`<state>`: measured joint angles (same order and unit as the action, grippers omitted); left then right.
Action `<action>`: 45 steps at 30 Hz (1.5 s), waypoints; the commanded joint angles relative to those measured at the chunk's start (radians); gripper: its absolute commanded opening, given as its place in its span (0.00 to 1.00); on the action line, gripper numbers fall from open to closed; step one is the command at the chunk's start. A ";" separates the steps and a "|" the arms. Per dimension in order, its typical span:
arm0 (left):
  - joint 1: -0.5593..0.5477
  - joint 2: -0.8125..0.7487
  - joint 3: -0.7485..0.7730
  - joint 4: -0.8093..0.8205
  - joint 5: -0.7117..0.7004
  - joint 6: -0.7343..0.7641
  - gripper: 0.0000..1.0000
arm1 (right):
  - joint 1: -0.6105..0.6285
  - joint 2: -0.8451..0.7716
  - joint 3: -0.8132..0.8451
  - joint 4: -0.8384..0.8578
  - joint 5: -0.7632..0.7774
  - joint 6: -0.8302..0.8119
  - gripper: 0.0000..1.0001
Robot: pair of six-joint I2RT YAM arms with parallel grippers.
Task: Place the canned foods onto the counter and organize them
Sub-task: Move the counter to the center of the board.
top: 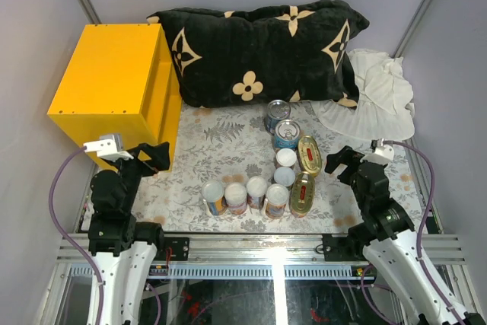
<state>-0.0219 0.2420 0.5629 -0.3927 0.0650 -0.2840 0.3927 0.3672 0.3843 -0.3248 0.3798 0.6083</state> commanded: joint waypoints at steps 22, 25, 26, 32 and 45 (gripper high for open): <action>-0.007 0.369 0.463 0.140 0.878 -0.088 1.00 | -0.141 0.274 0.210 0.370 -0.602 0.036 0.99; -0.008 0.466 0.610 0.023 0.685 -0.062 1.00 | 0.023 0.348 0.258 0.412 -0.499 -0.037 0.99; -0.009 0.502 0.666 -0.024 0.574 -0.062 1.00 | 0.092 0.379 0.277 0.432 -0.462 -0.068 0.99; -0.008 0.746 0.987 -0.232 -0.046 -0.121 1.00 | 0.450 0.668 0.491 0.572 -0.454 -0.294 0.99; 0.275 0.901 1.078 -0.358 -0.105 -0.156 1.00 | 0.528 1.463 1.096 1.081 -1.061 -0.245 0.95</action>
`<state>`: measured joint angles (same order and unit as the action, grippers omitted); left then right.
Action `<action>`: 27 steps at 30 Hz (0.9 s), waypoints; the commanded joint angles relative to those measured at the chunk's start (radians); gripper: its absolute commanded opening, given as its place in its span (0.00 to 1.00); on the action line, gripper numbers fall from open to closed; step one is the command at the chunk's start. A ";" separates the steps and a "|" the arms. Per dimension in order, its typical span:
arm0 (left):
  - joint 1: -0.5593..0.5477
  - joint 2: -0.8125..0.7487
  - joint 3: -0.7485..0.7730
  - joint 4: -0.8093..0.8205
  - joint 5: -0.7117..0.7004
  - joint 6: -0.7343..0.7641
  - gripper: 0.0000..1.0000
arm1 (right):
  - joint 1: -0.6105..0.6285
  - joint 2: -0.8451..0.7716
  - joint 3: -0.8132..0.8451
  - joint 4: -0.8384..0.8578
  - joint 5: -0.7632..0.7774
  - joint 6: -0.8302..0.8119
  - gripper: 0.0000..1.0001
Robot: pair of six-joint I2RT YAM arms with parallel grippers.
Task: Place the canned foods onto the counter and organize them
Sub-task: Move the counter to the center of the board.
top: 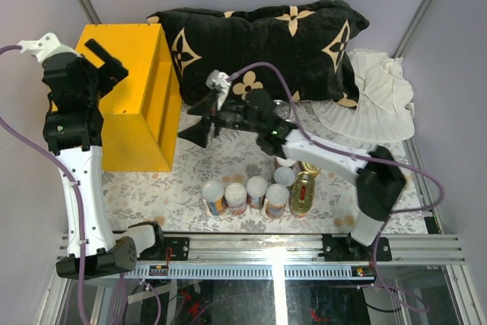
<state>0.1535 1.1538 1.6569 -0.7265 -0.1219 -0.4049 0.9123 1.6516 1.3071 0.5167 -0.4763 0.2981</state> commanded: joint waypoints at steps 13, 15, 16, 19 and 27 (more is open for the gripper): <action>0.119 -0.098 -0.067 -0.012 0.237 -0.089 1.00 | 0.078 0.628 0.649 0.325 -0.271 0.064 0.94; 0.119 -0.103 -0.071 -0.015 0.224 -0.079 1.00 | 0.085 0.657 0.686 0.309 -0.258 0.050 0.94; 0.118 -0.103 -0.072 -0.017 0.222 -0.078 1.00 | 0.089 0.670 0.703 0.300 -0.250 0.039 0.94; 0.118 -0.111 -0.080 -0.014 0.223 -0.077 1.00 | 0.107 0.712 0.768 0.260 -0.218 -0.003 0.92; 0.119 -0.118 -0.069 -0.006 0.218 -0.096 1.00 | 0.134 0.761 0.833 0.228 -0.147 0.001 0.56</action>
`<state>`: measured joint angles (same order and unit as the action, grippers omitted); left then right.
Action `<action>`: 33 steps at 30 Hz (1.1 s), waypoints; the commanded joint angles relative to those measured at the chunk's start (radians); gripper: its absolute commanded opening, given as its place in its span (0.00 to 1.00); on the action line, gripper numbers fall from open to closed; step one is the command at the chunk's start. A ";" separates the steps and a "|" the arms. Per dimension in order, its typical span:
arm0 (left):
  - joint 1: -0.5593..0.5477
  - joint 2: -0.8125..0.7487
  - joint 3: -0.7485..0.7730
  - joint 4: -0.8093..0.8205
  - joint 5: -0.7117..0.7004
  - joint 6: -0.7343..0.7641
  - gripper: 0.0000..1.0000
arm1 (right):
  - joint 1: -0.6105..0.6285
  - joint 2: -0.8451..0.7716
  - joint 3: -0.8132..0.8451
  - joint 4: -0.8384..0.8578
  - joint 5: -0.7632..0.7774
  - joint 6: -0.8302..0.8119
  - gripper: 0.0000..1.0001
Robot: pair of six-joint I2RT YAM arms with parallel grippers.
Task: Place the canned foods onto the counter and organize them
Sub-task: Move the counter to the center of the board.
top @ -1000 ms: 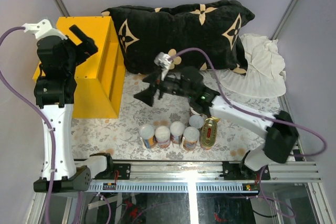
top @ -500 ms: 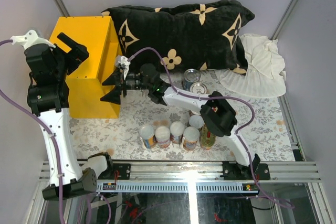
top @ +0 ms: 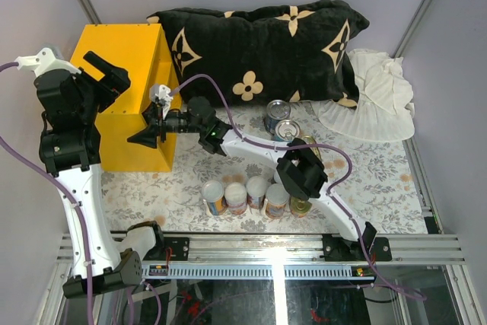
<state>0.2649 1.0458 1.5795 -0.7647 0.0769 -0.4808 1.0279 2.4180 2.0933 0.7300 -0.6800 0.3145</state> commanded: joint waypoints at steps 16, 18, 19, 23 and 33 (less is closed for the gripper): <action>0.006 -0.119 -0.032 -0.014 0.082 -0.290 1.00 | 0.076 -0.288 -0.422 0.174 0.171 0.011 0.00; 0.004 -0.120 -0.029 -0.027 0.077 -0.333 1.00 | 0.077 -0.336 -0.488 0.190 0.203 0.021 0.00; 0.004 -0.114 -0.026 -0.036 0.087 -0.358 1.00 | 0.077 -0.357 -0.522 0.202 0.211 0.024 0.00; -0.043 -0.094 -0.007 -0.097 0.075 -0.435 1.00 | 0.077 -0.440 -0.640 0.259 0.246 0.046 0.00; -0.090 -0.223 -0.218 -0.009 0.093 -0.272 1.00 | 0.148 -0.605 -0.914 0.335 0.406 0.030 0.00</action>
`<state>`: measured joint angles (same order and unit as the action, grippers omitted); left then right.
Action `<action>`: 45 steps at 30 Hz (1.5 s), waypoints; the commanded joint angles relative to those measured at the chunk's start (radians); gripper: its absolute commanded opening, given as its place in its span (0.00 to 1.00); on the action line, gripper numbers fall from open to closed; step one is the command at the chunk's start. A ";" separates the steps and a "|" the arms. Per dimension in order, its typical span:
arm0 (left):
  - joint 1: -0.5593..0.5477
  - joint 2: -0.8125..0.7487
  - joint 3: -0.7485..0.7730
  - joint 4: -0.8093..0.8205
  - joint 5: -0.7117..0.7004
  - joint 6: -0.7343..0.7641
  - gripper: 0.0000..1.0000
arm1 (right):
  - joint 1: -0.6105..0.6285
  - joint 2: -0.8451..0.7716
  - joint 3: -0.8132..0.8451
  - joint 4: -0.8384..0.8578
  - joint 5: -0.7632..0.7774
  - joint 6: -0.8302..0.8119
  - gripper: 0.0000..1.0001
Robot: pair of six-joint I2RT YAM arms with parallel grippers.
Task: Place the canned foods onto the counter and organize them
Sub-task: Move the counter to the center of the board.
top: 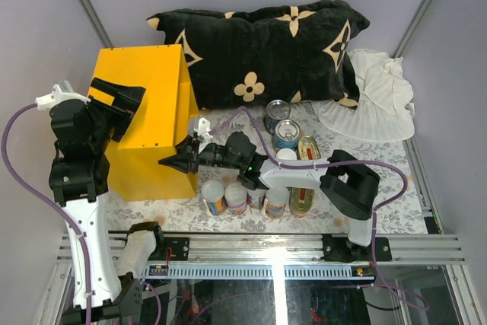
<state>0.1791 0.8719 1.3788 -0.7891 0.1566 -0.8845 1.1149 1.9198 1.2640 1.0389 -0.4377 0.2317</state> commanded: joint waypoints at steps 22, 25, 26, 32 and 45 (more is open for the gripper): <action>-0.001 0.693 0.515 0.360 -0.022 0.848 1.00 | 0.137 -0.327 -0.358 0.075 0.772 0.027 0.00; 0.003 0.837 0.669 0.316 0.072 0.909 1.00 | 0.137 -0.353 -0.416 0.110 0.822 0.008 0.00; 0.006 0.866 0.708 0.307 0.095 0.920 1.00 | 0.137 -0.359 -0.428 0.115 0.837 -0.003 0.00; 0.098 0.970 0.820 0.453 0.298 0.808 1.00 | 0.137 -0.352 -0.447 0.146 0.908 -0.063 0.00; 0.073 1.333 1.027 0.721 0.497 0.691 1.00 | 0.143 -0.384 -0.470 0.064 0.803 -0.009 0.00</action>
<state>0.2806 2.1078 2.4401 -0.2283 0.6460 -0.1722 1.2804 1.5906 0.8364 1.1347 0.1818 0.1547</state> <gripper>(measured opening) 0.994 0.299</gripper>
